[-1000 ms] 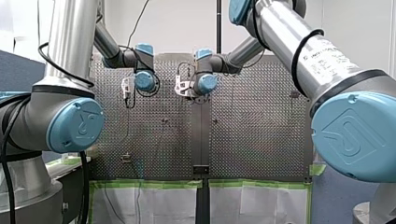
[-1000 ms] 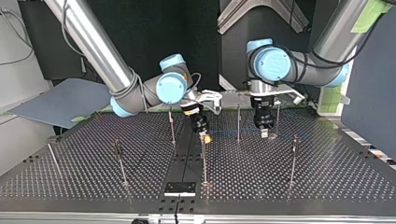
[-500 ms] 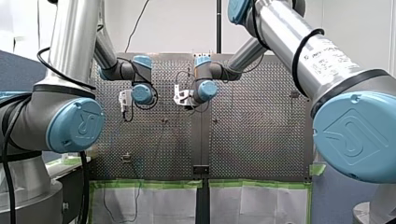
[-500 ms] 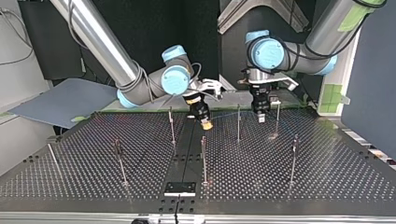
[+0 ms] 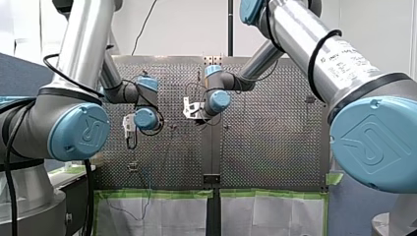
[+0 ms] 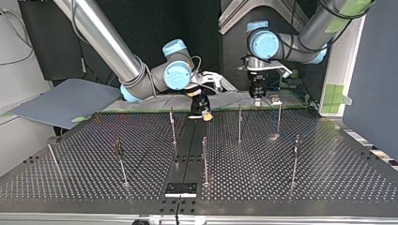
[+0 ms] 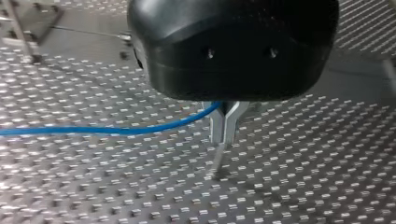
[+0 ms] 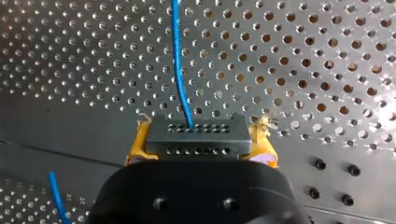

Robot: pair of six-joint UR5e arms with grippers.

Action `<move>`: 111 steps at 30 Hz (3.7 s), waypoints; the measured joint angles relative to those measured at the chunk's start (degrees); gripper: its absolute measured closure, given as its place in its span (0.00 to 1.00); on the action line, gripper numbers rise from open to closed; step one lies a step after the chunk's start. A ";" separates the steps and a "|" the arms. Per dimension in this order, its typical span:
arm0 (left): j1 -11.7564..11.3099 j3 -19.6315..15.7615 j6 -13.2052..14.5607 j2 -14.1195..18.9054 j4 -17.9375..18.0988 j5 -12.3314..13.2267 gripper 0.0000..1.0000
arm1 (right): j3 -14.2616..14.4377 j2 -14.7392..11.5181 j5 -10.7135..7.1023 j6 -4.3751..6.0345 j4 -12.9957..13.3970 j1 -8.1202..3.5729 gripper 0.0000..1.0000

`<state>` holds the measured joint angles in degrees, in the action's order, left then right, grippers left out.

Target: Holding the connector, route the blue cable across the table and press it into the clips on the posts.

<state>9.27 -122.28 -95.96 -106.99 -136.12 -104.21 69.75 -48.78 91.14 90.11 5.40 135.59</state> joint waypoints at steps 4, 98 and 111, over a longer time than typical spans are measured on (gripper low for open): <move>-0.17 -1.40 -0.59 -1.58 1.91 1.08 0.99 | 0.08 0.02 -0.26 0.17 0.02 0.05 1.00; -0.12 6.80 0.56 0.13 -13.92 5.29 0.00 | 0.25 1.35 -0.96 2.45 6.21 -4.74 1.00; 5.66 6.07 -2.24 1.10 -11.88 2.28 0.00 | 0.21 1.30 -1.01 2.33 5.64 -5.16 1.00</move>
<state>14.93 -116.21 -98.20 -105.89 -148.00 -101.93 69.95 -47.48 90.13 92.44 11.04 130.43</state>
